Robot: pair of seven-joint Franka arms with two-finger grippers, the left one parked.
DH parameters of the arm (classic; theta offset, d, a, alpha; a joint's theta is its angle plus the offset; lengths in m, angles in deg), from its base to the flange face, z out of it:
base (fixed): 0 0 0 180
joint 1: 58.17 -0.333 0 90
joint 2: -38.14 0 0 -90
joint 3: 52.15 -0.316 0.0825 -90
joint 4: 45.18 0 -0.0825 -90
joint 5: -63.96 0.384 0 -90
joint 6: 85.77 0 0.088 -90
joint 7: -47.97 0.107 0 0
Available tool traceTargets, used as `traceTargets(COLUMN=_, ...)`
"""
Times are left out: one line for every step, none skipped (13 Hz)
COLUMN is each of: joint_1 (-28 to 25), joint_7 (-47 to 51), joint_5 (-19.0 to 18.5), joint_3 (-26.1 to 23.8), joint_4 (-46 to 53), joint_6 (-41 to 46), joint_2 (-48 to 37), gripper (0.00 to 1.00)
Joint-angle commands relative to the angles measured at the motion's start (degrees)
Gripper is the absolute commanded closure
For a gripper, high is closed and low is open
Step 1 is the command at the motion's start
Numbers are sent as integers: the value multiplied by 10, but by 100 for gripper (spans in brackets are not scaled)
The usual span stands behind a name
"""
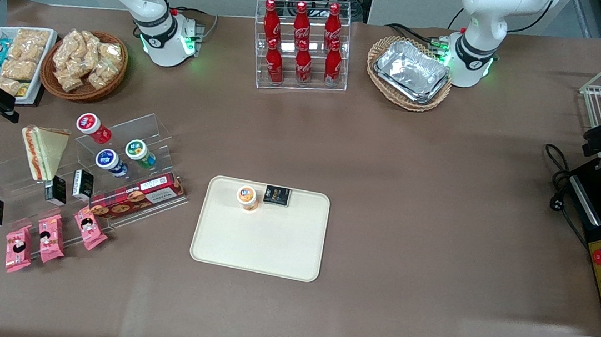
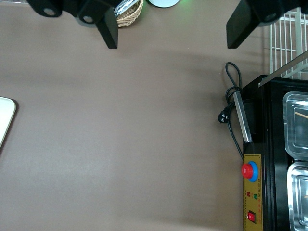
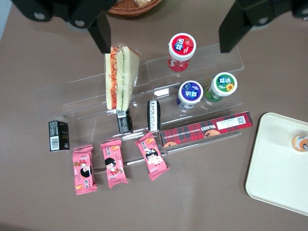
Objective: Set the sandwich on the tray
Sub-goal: 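Move the right gripper over the wrapped sandwich on the acrylic stand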
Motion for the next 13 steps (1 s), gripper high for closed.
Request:
traceTargets(joint_1=8, joint_7=6, joint_5=3, joint_3=-2, joint_4=7, joint_6=-5, joint_2=3, gripper=0)
traceTargets(joint_1=8, joint_7=9, joint_5=4, joint_3=-2, joint_4=7, joint_6=-5, joint_2=3, gripper=0)
traceTargets(joint_1=8, joint_7=32, joint_5=6, joint_3=-2, joint_4=8, joint_6=-5, joint_2=3, gripper=0)
traceTargets(joint_1=8, joint_7=52, joint_5=4, joint_3=-2, joint_4=9, joint_6=-5, joint_2=3, gripper=0)
traceTargets(joint_1=8, joint_7=57, joint_5=4, joint_3=-2, joint_4=13, joint_6=-5, joint_2=4, gripper=0)
traceTargets(joint_1=10, joint_7=61, joint_5=5, joint_3=0, joint_4=12, joint_6=-5, joint_2=3, gripper=0)
traceTargets(joint_1=15, joint_7=60, joint_5=6, joint_3=8, joint_4=12, joint_6=-4, joint_2=3, gripper=0)
traceTargets(joint_1=16, joint_7=59, joint_5=6, joint_3=13, joint_4=11, joint_6=-3, joint_2=1, gripper=0)
traceTargets(joint_1=16, joint_7=56, joint_5=7, joint_3=22, joint_4=10, joint_6=-3, joint_2=1, gripper=0)
traceTargets(joint_1=16, joint_7=53, joint_5=7, joint_3=33, joint_4=7, joint_6=-4, joint_2=0, gripper=0)
traceTargets(joint_1=16, joint_7=51, joint_5=7, joint_3=47, joint_4=1, joint_6=-4, joint_2=-1, gripper=0)
traceTargets(joint_1=15, joint_7=43, joint_5=7, joint_3=56, joint_4=-7, joint_6=-5, joint_2=-5, gripper=0)
traceTargets(joint_1=15, joint_7=31, joint_5=7, joint_3=63, joint_4=-12, joint_6=-6, joint_2=-6, gripper=0)
